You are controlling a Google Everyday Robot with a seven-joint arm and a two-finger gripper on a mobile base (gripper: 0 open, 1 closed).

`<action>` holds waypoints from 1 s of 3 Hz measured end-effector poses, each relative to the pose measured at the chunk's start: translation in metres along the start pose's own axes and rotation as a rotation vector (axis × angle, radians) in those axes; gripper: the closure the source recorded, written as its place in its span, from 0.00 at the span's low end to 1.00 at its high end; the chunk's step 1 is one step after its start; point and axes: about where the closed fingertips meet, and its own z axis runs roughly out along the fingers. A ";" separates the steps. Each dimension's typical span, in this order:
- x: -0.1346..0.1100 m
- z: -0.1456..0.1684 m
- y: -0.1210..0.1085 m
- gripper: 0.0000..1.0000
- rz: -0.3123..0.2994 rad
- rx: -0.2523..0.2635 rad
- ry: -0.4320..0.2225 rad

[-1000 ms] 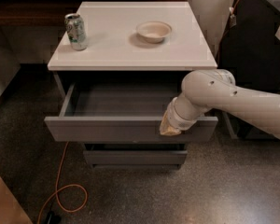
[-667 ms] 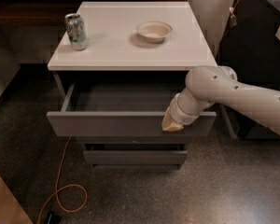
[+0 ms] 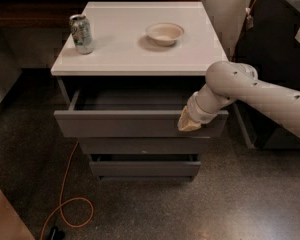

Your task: Close top drawer

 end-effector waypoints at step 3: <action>0.028 0.008 -0.055 1.00 -0.045 0.003 -0.033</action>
Offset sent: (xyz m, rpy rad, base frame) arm 0.0645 -0.0296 -0.0003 0.0203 -0.0254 0.0431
